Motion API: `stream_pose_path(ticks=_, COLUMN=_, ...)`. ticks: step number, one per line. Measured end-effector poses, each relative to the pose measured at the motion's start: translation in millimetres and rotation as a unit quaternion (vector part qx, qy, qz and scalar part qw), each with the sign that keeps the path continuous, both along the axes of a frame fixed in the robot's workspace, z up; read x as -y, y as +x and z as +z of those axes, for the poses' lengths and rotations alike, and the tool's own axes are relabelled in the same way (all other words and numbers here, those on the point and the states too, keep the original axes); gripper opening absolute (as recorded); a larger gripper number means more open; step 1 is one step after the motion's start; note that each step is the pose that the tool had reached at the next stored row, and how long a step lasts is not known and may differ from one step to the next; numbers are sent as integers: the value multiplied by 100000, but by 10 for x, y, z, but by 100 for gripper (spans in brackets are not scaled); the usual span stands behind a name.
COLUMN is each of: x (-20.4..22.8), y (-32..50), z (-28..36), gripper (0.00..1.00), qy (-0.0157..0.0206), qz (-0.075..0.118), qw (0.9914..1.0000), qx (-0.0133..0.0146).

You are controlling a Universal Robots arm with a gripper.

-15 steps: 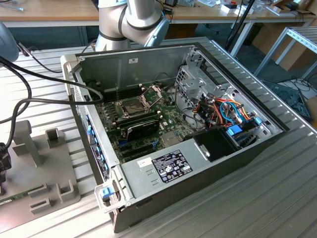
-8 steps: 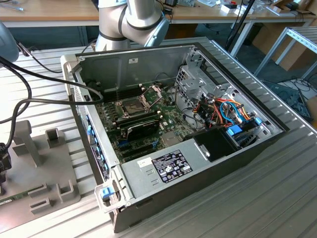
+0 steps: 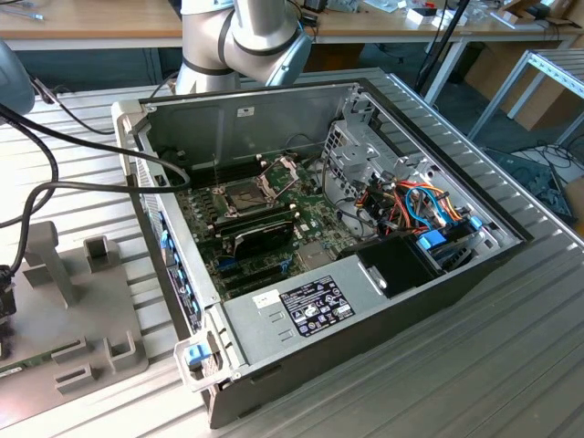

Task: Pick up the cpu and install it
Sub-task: 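Pick up the cpu and move it towards the insertion slot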

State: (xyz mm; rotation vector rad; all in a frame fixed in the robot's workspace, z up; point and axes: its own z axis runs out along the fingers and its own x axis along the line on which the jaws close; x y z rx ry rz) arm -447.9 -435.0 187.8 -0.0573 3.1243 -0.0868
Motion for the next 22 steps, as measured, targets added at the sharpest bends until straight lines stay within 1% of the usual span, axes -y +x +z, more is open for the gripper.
stream_pose_path(ticks=9, x=0, y=0, z=-3, gripper=56, qy=3, qz=-2, qw=100000, qx=10)
stream_pose_path(ticks=10, x=0, y=0, z=-3, gripper=62, qy=2, qz=-1, qw=100000, qx=8)
stream_pose_path(ticks=14, x=0, y=0, z=0, gripper=62, qy=-5, qz=-1, qw=100000, qx=0)
stream_pose_path(ticks=18, x=0, y=0, z=25, gripper=62, qy=-36, qz=4, qw=100000, qx=1)
stream_pose_path(ticks=22, x=0, y=0, z=31, gripper=62, qy=-43, qz=-1, qw=100000, qx=5)
